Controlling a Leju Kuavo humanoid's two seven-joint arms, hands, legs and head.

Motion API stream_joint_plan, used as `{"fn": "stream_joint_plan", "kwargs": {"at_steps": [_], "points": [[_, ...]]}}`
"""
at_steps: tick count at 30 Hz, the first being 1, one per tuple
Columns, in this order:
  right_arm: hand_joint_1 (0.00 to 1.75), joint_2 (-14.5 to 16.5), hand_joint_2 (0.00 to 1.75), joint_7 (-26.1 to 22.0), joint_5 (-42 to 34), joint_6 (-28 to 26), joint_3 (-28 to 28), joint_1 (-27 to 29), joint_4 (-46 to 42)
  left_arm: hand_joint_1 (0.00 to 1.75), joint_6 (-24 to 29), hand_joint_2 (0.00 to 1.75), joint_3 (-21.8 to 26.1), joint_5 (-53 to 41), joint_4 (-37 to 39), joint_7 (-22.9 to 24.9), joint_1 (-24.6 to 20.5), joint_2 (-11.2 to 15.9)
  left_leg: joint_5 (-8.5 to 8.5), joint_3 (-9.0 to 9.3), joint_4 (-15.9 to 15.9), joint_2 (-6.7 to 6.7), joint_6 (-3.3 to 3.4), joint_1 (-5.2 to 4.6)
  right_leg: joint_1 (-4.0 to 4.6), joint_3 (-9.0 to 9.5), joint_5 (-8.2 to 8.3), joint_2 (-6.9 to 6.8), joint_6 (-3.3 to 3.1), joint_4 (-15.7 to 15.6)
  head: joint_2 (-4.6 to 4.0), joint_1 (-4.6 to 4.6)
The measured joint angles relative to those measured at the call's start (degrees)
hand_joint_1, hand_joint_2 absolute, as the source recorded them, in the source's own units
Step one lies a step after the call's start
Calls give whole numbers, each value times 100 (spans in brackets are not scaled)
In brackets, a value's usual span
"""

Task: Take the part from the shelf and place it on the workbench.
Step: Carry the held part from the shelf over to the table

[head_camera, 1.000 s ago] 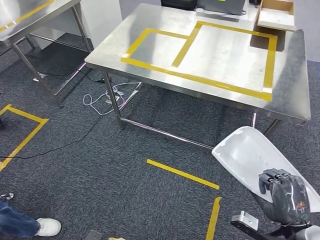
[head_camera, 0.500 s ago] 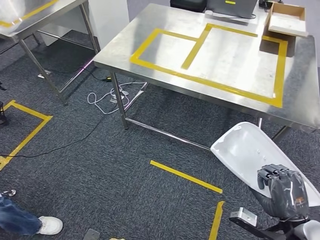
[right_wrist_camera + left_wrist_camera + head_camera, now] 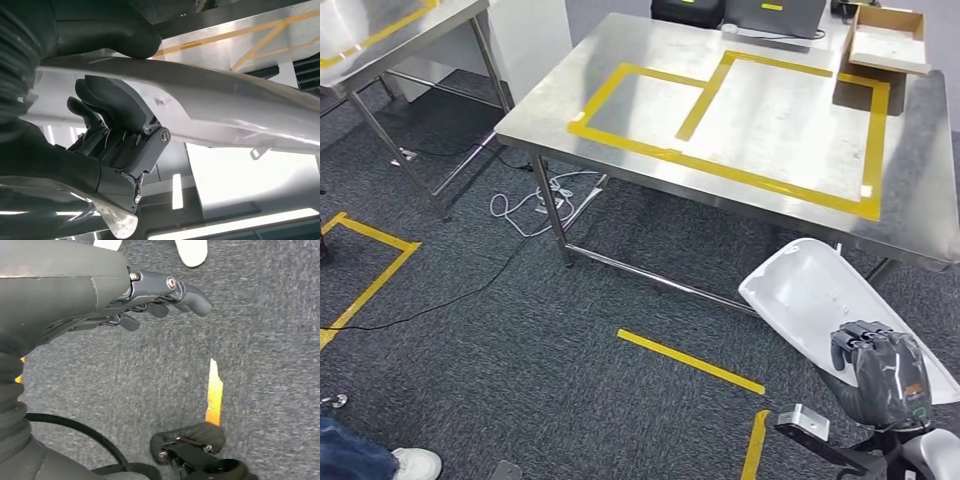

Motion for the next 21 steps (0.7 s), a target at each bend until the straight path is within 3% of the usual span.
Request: {"fn": "stream_joint_plan", "kwargs": {"at_steps": [1,4,6,9,10,11,13,15,18,21], "points": [[175,0,175,1,0,3,5,-12,5,0,-1,175,1,1,0,5,-4,0,17,69,-201,7,24,-10,9,-2,-23,1,38,-1,0,4],[175,0,175,2,1,8,15,-28,8,0,-13,175,1,3,0,31,14,1,-80,140,-360,-1,98,-9,9,15,-52,-6,135,-36,0,9],[175,0,175,8,1,7,15,-41,6,0,-25,175,2,4,0,59,28,3,-95,209,-416,-9,166,8,4,-117,-199,2,177,232,0,25],[175,0,175,20,5,8,19,-38,15,0,-54,175,2,5,0,101,20,1,-168,288,-430,-11,249,-14,2,-798,-576,19,198,1347,0,45],[175,0,175,22,7,8,23,-32,22,0,-62,175,2,5,0,109,25,0,-200,321,-430,-13,259,-26,2,-998,-584,20,200,1600,0,44],[175,0,175,23,8,9,27,-30,30,0,-66,175,3,5,0,111,31,0,-235,365,-430,-17,263,-36,2,-1103,-474,20,198,1651,0,44],[175,0,175,27,10,10,35,-31,38,0,-66,175,4,6,0,114,39,0,-320,490,-430,-29,254,-48,6,-969,51,21,165,1089,-1,45],[175,0,175,30,11,13,38,-38,43,0,-65,175,4,7,0,114,32,-2,-406,578,-427,-41,218,-64,29,-668,380,26,108,407,0,44],[175,-2,175,34,20,27,52,-49,50,0,-63,175,4,6,0,113,18,-6,-465,600,-440,-45,136,-60,67,-477,320,38,30,111,1,27],[175,-2,175,32,26,46,65,-71,50,0,-58,175,2,3,0,107,5,2,-617,561,-232,-33,37,-50,21,-344,291,24,-54,16,1,1]]}}
